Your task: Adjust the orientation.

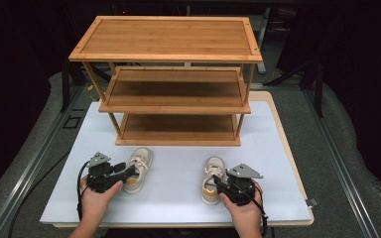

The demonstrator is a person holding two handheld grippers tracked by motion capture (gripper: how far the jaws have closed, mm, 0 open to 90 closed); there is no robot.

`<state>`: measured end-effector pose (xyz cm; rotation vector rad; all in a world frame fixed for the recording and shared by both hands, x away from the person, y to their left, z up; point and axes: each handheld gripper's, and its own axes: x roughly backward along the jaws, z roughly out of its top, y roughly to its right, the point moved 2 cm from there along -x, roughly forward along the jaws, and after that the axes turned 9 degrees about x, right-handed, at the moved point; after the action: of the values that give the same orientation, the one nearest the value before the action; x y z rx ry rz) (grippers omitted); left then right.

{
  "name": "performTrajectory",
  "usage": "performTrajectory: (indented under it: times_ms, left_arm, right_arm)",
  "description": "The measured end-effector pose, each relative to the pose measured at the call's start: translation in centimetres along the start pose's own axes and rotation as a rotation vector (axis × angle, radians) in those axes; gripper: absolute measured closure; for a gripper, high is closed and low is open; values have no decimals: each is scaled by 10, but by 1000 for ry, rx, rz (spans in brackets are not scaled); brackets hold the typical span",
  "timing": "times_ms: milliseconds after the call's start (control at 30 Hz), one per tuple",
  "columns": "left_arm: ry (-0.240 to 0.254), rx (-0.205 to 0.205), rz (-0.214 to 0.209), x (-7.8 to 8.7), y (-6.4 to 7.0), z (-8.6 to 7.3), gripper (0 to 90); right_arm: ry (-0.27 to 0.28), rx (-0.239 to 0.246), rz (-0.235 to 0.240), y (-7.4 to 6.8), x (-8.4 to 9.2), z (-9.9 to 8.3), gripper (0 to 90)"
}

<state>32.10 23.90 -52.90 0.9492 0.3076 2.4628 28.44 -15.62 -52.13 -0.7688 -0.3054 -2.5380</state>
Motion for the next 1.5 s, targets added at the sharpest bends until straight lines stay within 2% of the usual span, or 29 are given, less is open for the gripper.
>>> performTrajectory:
  times_ms: [100,133,233,300,333,367,433,467,567,600,633,767,833,867,900,933,1000,1067,1167,1200,1333,1433,1500]
  left_arm:
    - [-10,9,4,-3,-2,0,538]
    - [-13,16,4,-5,-2,0,538]
    - [-15,28,19,-8,-2,1,573]
    - [-22,44,4,-8,-1,2,584]
    - [-33,58,-23,-11,3,1,585]
    - [-33,58,-23,-11,3,1,586]
    - [-50,54,-46,-14,12,0,586]
    - [-55,35,-49,-15,15,0,587]
    - [-66,23,-65,-21,32,-4,588]
    - [-59,27,-78,-26,42,-7,588]
    - [-59,27,-78,-26,42,-7,588]
    - [-46,35,-85,-34,62,-13,585]
    - [-41,39,-88,-37,68,-14,584]
    - [-32,48,-97,-41,75,-16,582]
    - [-32,48,-97,-41,75,-16,582]
    - [-29,46,-105,-44,78,-16,581]
    - [-30,45,-106,-45,80,-16,579]
    - [-29,52,-114,-46,80,-17,575]
    - [-12,69,-122,-45,81,-20,556]
    - [-3,75,-129,-43,82,-23,555]
    - [-17,80,-142,-42,81,-25,541]
    - [-20,80,-151,-40,80,-26,531]
    - [-16,92,-159,-39,79,-27,532]
  right_arm:
    - [0,-19,7,3,-1,-1,526]
    - [-4,-34,25,4,-2,-2,520]
    - [-15,-43,38,2,-6,-5,539]
    - [-4,-61,41,1,-7,-5,555]
    - [5,-89,51,2,-7,-4,569]
    - [5,-89,51,2,-7,-4,569]
    - [9,-107,71,1,-8,-4,576]
    - [15,-109,67,0,-10,-3,578]
    - [15,-77,66,-8,-15,2,586]
    - [16,-52,68,-13,-17,4,588]
    - [16,-52,68,-13,-17,4,588]
    - [21,-60,119,-18,-27,11,587]
    - [22,-61,116,-20,-29,13,588]
    - [25,-59,142,-25,-34,16,589]
    - [25,-59,142,-25,-34,16,589]
    - [25,-40,154,-32,-38,20,589]
    - [30,-22,185,-37,-42,22,590]
    - [35,-15,190,-39,-44,23,590]
    - [34,0,186,-40,-44,23,605]
    - [42,10,183,-40,-42,22,647]
    - [41,21,190,-40,-40,22,657]
    - [38,34,173,-41,-38,21,675]
    - [31,50,177,-41,-34,21,684]
